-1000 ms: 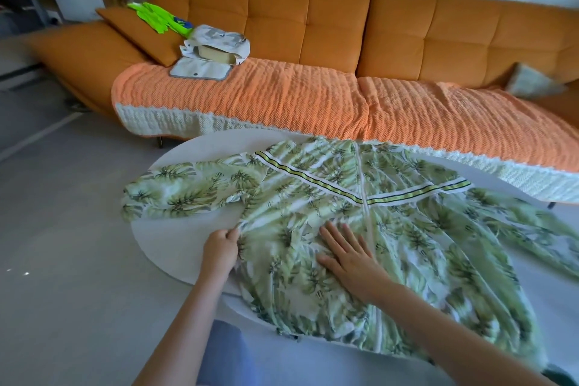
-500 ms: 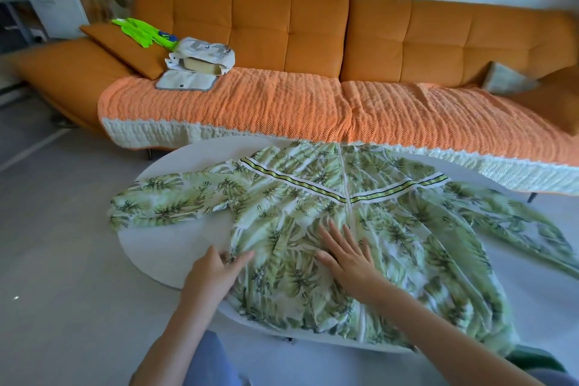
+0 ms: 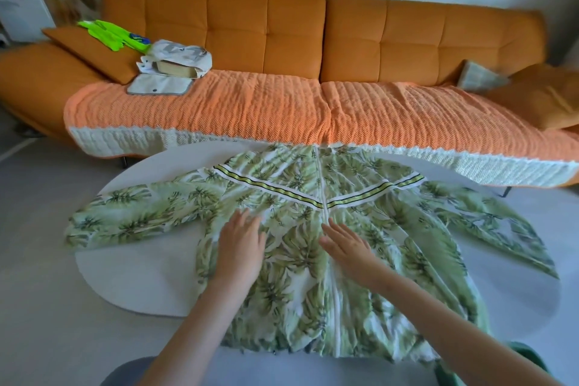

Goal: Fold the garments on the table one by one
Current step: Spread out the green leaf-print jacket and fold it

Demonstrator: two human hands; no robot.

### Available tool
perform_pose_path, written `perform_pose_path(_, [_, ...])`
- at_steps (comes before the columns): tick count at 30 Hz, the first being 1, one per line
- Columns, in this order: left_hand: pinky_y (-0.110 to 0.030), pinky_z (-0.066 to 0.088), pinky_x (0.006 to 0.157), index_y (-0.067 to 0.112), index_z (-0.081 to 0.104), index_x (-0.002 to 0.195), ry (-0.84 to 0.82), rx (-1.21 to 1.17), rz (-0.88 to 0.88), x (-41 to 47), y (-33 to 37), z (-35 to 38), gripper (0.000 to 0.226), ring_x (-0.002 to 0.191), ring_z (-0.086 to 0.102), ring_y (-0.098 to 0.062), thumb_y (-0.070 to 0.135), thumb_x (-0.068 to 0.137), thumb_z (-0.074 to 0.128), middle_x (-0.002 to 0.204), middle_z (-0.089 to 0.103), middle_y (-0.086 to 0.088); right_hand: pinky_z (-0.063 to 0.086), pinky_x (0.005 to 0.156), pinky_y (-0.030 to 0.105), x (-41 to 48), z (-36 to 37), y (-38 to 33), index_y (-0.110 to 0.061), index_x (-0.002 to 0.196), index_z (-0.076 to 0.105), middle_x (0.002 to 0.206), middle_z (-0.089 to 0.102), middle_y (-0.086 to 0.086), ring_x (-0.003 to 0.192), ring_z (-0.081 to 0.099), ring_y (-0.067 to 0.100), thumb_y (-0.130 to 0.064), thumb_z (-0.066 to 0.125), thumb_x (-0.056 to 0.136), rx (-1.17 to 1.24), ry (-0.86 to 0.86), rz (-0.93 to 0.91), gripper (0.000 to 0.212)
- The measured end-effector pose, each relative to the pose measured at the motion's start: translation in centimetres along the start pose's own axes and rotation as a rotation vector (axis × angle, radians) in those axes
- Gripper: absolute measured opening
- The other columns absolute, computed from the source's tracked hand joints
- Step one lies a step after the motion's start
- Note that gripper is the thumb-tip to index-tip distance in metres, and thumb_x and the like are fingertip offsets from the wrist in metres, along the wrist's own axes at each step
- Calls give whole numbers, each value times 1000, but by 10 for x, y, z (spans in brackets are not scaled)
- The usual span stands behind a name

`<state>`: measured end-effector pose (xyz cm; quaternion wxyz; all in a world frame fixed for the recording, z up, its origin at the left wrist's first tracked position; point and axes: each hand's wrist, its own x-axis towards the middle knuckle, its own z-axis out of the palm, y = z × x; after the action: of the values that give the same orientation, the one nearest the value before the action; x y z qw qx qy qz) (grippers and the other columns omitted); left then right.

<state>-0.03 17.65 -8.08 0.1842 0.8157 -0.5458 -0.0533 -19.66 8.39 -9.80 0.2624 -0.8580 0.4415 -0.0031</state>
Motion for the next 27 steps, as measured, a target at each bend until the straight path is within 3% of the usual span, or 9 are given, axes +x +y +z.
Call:
perform_pose_path(4, [-45,0,118,29,33,143,-128,-65,201,29,35,26,43,146,5,-16,30,100,36,156,17,6,8,118,46,21,-23,17,-26,146,30,157,12,-8,145,6,13,-50,28,97,121,87,36,55])
perform_pose_path(7, [-46,-5,118,34,23,146,-225,-42,322,53,53,48,46,145,-1,-13,39,100,29,157,10,8,22,115,38,51,-46,28,-21,139,43,153,29,-2,141,25,16,-40,38,99,161,180,33,45])
perform_pose_path(10, [-46,-14,115,40,9,148,-341,-31,361,80,62,68,50,143,-17,-10,46,100,19,157,-6,12,37,100,28,94,-73,34,-15,133,51,140,48,5,122,49,19,-28,43,99,157,247,46,37])
perform_pose_path(12, [-47,-15,115,43,4,147,-367,-26,393,93,66,78,52,141,-23,-9,52,98,17,155,-15,14,46,85,23,128,-90,36,-14,131,52,135,54,7,96,62,16,-22,43,99,134,296,55,34])
perform_pose_path(14, [-51,-13,114,46,-1,145,-398,19,418,102,69,88,62,139,-26,-11,63,87,8,152,-22,14,49,67,20,166,-104,40,-12,130,54,130,57,10,71,63,12,-19,43,99,116,333,74,33])
perform_pose_path(18, [-43,-26,108,53,-17,138,-437,33,467,109,66,97,78,133,-38,-9,73,63,-11,145,-36,19,50,69,26,240,-114,48,-5,119,59,119,61,14,58,47,6,-19,44,98,108,338,122,29])
perform_pose_path(21, [-32,-22,109,50,-4,142,-398,-76,419,120,60,87,79,133,-27,4,69,66,-7,145,-22,27,55,72,29,283,-111,50,0,109,61,105,66,15,67,52,14,-20,49,96,111,336,174,27])
perform_pose_path(23, [-32,-17,112,47,1,144,-314,-70,384,130,50,85,75,133,-21,8,67,73,-7,143,-10,32,57,76,33,304,-104,52,-2,108,61,105,66,14,71,55,17,-26,52,94,82,334,197,29])
perform_pose_path(27, [-37,-8,117,44,9,146,-271,10,392,142,35,93,64,142,-12,-2,63,86,-2,153,-5,25,56,75,36,324,-88,51,-11,118,54,140,39,11,100,58,26,-50,56,88,-71,284,261,49])
